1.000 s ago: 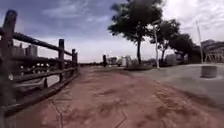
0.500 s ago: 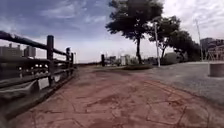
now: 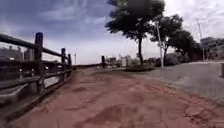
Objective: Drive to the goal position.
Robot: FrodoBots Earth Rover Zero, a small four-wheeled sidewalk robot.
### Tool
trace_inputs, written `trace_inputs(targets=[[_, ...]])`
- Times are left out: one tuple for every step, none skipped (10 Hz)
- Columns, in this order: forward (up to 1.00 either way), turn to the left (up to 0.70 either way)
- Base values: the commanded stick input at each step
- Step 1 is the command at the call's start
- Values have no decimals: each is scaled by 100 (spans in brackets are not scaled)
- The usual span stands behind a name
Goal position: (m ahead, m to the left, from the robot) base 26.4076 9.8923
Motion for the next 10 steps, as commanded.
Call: trace_inputs(targets=[[100, 0], [100, 0], [100, 0], [100, 0], [100, 0], [100, 0], [100, 0], [100, 0], [100, 0], [100, 0]])
